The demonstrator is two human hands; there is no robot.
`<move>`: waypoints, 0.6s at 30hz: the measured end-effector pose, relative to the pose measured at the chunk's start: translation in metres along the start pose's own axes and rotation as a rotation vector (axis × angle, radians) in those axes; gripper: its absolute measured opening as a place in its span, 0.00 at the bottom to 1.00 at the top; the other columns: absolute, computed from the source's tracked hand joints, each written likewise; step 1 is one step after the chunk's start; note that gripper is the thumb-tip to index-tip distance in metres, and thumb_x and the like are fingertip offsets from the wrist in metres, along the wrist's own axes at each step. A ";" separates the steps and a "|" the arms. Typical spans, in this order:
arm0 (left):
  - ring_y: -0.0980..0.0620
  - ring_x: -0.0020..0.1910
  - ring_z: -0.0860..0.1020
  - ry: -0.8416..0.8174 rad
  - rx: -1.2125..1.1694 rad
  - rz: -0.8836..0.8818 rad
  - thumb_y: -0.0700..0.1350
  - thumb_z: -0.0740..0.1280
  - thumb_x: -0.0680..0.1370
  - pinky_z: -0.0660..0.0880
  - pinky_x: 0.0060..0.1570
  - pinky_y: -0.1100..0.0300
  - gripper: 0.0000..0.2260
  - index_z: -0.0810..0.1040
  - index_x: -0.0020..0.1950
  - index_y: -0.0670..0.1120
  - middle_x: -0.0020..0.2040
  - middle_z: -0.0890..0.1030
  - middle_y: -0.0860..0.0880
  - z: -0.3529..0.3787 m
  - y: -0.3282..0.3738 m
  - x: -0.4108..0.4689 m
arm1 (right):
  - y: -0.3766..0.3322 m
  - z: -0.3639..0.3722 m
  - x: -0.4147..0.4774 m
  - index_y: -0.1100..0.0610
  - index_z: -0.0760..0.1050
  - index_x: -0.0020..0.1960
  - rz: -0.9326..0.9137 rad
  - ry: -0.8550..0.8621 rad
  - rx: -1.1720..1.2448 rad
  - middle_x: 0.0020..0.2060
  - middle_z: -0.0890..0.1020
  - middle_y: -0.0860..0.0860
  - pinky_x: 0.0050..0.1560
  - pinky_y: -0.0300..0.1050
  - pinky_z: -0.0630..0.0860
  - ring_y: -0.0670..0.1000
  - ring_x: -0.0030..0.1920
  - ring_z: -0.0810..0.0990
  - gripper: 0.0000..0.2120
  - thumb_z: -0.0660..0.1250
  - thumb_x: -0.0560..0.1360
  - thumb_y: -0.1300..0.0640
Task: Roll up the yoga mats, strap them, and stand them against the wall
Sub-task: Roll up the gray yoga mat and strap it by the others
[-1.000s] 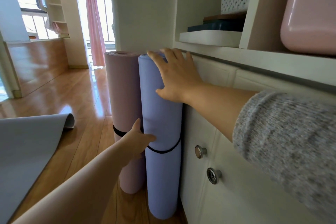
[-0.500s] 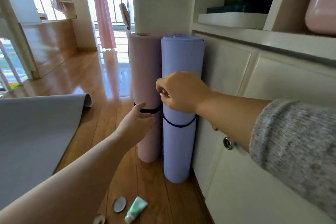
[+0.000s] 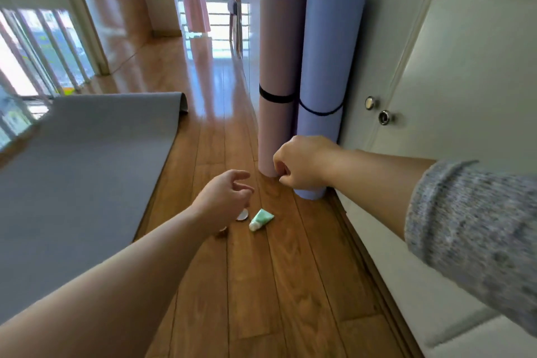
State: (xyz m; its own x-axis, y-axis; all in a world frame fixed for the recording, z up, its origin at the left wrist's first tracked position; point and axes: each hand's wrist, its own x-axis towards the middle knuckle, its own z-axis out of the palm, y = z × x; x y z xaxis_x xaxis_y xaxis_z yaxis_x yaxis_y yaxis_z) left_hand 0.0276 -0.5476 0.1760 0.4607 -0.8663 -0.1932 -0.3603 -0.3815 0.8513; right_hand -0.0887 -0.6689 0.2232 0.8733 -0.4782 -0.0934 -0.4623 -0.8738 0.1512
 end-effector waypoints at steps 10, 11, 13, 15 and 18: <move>0.54 0.49 0.79 0.089 0.051 0.071 0.43 0.64 0.80 0.72 0.38 0.68 0.17 0.70 0.69 0.45 0.60 0.79 0.47 -0.100 0.095 -0.179 | -0.088 -0.131 -0.116 0.51 0.79 0.54 -0.003 0.045 0.219 0.48 0.79 0.47 0.45 0.46 0.78 0.50 0.47 0.79 0.08 0.65 0.77 0.52; 0.52 0.50 0.79 0.094 0.037 0.061 0.42 0.64 0.80 0.72 0.39 0.67 0.17 0.70 0.69 0.45 0.61 0.78 0.46 -0.107 0.097 -0.203 | -0.101 -0.141 -0.131 0.52 0.79 0.54 -0.008 0.038 0.242 0.47 0.79 0.47 0.45 0.45 0.78 0.50 0.47 0.79 0.08 0.65 0.77 0.52; 0.52 0.51 0.79 0.114 0.021 0.044 0.43 0.65 0.80 0.73 0.39 0.68 0.18 0.70 0.69 0.44 0.61 0.78 0.45 -0.119 0.094 -0.251 | -0.131 -0.156 -0.159 0.53 0.78 0.54 -0.030 0.016 0.256 0.46 0.79 0.47 0.44 0.42 0.77 0.49 0.46 0.79 0.08 0.65 0.77 0.53; 0.53 0.50 0.79 0.137 0.012 0.030 0.43 0.64 0.80 0.72 0.36 0.69 0.18 0.70 0.69 0.45 0.61 0.78 0.46 -0.133 0.083 -0.298 | -0.164 -0.166 -0.181 0.54 0.79 0.54 -0.063 -0.004 0.248 0.45 0.80 0.48 0.46 0.43 0.79 0.49 0.46 0.80 0.08 0.65 0.77 0.53; 0.56 0.46 0.78 0.175 0.006 0.006 0.44 0.64 0.80 0.71 0.34 0.70 0.17 0.70 0.69 0.44 0.60 0.78 0.46 -0.159 0.053 -0.365 | -0.220 -0.175 -0.211 0.53 0.79 0.53 -0.124 -0.037 0.223 0.45 0.81 0.48 0.49 0.47 0.80 0.48 0.45 0.80 0.08 0.66 0.76 0.51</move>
State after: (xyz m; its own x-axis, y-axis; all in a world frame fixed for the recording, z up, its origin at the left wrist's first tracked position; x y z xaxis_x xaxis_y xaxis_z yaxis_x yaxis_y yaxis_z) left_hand -0.0312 -0.2006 0.3693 0.5927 -0.7992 -0.1000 -0.3678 -0.3790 0.8492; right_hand -0.1442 -0.3603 0.3822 0.9212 -0.3653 -0.1341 -0.3779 -0.9220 -0.0844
